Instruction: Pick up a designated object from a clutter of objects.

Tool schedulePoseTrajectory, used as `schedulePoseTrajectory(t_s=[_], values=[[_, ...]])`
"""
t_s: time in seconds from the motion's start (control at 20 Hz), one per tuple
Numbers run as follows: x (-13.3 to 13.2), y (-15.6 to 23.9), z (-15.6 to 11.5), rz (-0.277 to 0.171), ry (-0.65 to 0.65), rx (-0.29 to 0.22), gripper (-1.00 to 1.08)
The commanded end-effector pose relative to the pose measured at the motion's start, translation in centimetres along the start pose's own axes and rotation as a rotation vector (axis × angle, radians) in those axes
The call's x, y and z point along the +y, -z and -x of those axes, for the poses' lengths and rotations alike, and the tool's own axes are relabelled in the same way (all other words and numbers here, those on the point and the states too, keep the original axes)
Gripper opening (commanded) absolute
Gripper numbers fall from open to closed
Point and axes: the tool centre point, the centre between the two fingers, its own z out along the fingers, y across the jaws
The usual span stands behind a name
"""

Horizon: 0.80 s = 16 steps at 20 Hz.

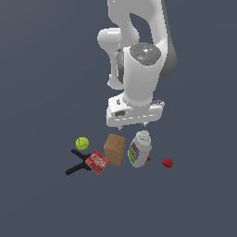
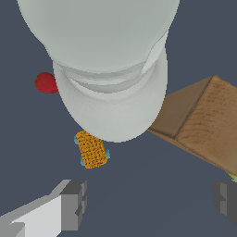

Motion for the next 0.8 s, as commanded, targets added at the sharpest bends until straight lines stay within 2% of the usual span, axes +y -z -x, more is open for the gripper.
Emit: schedulePoseTrajectory(t_s=[0.0, 0.4, 0.75], values=[[-1.5, -2.8, -0.6, 0.005, 0.056, 0.001, 1.00], [-6.0, -10.3, -1.4, 0.003, 0.203, 0.008, 1.00], [-8.1, -13.5, -1.3, -0.005, 0.268, 0.013, 1.00]])
